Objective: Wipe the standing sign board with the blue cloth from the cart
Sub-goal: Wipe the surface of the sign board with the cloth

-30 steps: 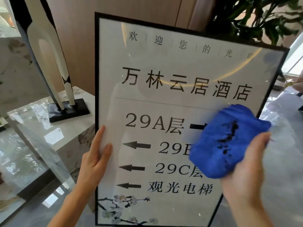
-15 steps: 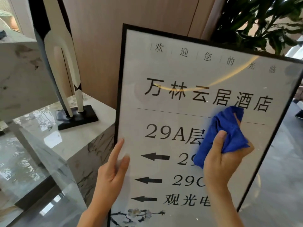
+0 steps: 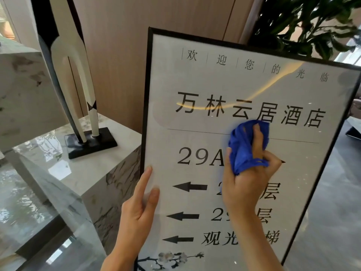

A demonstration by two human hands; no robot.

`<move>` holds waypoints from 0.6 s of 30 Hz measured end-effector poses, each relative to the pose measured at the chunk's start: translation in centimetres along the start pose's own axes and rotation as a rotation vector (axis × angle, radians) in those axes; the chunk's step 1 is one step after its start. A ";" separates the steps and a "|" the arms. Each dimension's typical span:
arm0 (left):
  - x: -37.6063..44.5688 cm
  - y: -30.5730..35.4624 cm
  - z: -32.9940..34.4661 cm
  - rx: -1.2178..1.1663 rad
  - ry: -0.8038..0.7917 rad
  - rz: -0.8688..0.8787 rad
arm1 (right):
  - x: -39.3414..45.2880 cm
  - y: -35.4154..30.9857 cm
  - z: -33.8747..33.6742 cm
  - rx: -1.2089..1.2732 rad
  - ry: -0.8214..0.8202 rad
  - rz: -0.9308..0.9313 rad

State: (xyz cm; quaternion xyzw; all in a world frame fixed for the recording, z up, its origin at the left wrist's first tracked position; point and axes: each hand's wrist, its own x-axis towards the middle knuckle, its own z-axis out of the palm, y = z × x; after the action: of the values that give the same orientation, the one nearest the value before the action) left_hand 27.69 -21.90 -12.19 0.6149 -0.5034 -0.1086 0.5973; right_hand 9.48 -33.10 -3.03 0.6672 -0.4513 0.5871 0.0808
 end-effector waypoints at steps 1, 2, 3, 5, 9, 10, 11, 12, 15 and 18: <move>0.0 0.0 0.0 0.001 0.002 -0.001 | -0.2 -0.8 0.3 -0.013 -0.008 -0.012; 0.0 0.1 0.0 0.000 0.004 -0.001 | -0.5 -1.5 0.5 -0.021 -0.017 -0.022; 0.0 0.0 -0.1 -0.003 0.005 -0.004 | -0.7 -2.2 0.7 -0.025 -0.028 -0.038; 0.1 0.1 0.0 -0.012 0.008 -0.016 | -1.3 -3.2 1.1 -0.047 -0.057 -0.074; 0.0 0.2 0.1 -0.028 0.020 -0.029 | -2.8 -4.6 1.9 -0.052 -0.115 -0.079; 0.0 0.2 0.1 -0.031 0.022 -0.030 | -3.2 -4.8 2.1 -0.080 -0.130 -0.091; 0.1 0.2 0.1 -0.035 0.023 -0.031 | -3.5 -4.8 2.2 -0.107 -0.137 -0.104; 0.1 0.2 0.0 -0.037 0.022 -0.031 | -3.6 -4.7 2.3 -0.127 -0.134 -0.114; 0.2 0.3 0.0 -0.032 0.016 -0.023 | -3.4 -4.5 2.4 -0.144 -0.097 -0.102; 0.1 0.4 0.1 -0.010 0.033 -0.013 | -3.2 -4.5 2.2 -0.128 -0.109 -0.080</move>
State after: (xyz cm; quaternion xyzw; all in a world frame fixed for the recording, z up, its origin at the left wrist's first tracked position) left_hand 27.49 -21.95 -11.77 0.6171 -0.4889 -0.1049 0.6077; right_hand 14.51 -30.27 -4.53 0.7091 -0.4644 0.5164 0.1222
